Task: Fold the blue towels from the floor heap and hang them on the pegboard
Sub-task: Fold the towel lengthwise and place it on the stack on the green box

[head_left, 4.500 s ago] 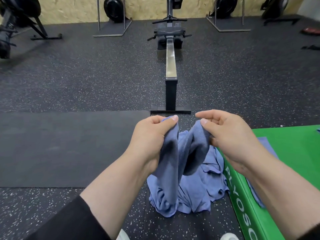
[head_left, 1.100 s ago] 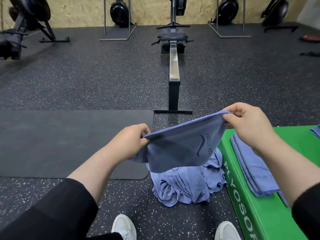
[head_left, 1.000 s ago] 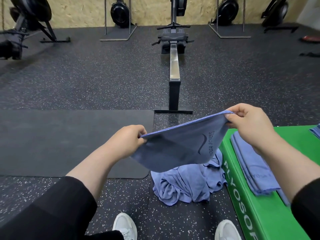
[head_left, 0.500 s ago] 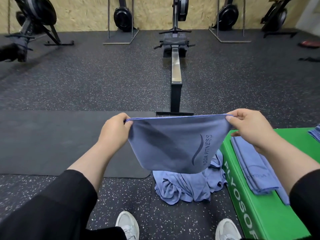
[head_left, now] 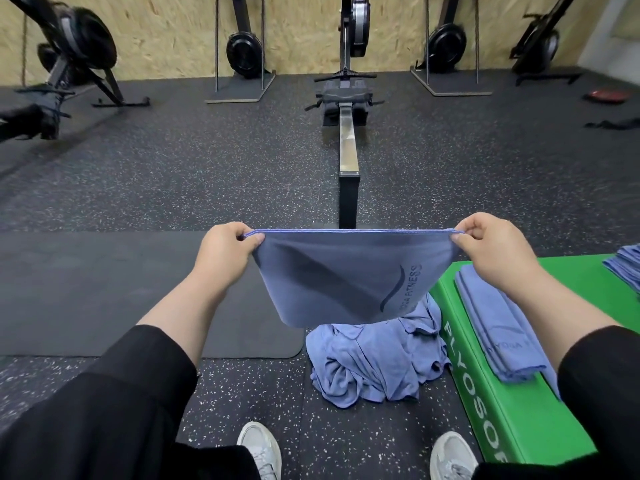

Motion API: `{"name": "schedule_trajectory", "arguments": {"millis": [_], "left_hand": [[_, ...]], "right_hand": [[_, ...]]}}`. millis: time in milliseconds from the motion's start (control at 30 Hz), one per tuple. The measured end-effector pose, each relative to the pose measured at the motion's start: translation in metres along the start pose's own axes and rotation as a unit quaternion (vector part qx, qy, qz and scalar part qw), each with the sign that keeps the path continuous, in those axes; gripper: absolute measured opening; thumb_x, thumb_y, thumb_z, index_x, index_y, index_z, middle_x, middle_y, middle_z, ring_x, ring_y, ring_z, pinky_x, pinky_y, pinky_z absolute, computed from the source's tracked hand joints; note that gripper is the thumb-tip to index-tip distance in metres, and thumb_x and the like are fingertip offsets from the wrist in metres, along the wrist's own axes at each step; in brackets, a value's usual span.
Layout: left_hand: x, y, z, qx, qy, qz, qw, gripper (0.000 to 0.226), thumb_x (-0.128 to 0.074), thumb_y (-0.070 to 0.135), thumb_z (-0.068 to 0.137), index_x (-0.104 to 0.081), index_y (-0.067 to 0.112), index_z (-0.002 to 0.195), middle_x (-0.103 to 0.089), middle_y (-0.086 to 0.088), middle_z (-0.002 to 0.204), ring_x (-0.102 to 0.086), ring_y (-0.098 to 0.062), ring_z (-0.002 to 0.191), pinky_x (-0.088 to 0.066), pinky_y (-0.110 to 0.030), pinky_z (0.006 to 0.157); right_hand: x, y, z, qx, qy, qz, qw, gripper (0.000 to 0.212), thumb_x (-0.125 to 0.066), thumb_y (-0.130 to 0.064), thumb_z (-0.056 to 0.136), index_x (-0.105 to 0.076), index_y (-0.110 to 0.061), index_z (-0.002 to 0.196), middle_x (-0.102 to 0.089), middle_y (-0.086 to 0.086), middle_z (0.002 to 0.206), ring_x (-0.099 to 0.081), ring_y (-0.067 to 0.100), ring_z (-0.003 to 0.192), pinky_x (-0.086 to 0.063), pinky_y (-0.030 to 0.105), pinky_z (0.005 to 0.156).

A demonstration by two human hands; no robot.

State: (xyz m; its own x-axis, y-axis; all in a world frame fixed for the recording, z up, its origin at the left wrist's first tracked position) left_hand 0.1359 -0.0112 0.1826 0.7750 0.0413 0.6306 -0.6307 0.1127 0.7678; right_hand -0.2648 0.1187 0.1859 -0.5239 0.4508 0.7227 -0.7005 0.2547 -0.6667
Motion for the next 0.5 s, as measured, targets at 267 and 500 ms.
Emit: {"name": "schedule_trajectory", "arguments": {"millis": [267,500], "left_hand": [[0.003,0.002,0.003,-0.003,0.012,-0.094,0.996,0.024,-0.061,0.031,0.093,-0.066,0.012,0.079,-0.059,-0.001,0.073,-0.048,-0.016,0.07,-0.046,-0.036,0.073],[-0.002,0.046,-0.009,-0.065,0.015,-0.099,0.993,0.018,-0.053,0.027,0.1,-0.065,0.018,0.089,-0.065,-0.007,0.08,-0.048,-0.012,0.072,-0.04,-0.032,0.07]], "right_hand": [[0.004,-0.004,-0.004,0.001,-0.002,-0.024,1.0,0.009,-0.066,-0.022,0.094,-0.064,-0.019,0.086,-0.073,0.0,0.082,-0.065,0.028,0.083,-0.048,0.039,0.075],[-0.006,-0.002,-0.009,-0.051,-0.073,-0.093,0.992,0.006,-0.068,-0.021,0.091,-0.064,-0.017,0.089,-0.071,0.006,0.095,-0.062,0.028,0.088,-0.045,0.035,0.074]]}}
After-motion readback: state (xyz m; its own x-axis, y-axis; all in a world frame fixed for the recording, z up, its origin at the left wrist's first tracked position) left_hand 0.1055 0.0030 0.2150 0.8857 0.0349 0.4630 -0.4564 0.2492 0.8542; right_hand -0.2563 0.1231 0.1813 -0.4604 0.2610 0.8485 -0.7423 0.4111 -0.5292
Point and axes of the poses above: each hand's wrist, its own z-axis towards the middle knuckle, its own x-axis out of the back of the hand, y = z × x, the point moved 6 cm from there along z, towards the middle knuckle
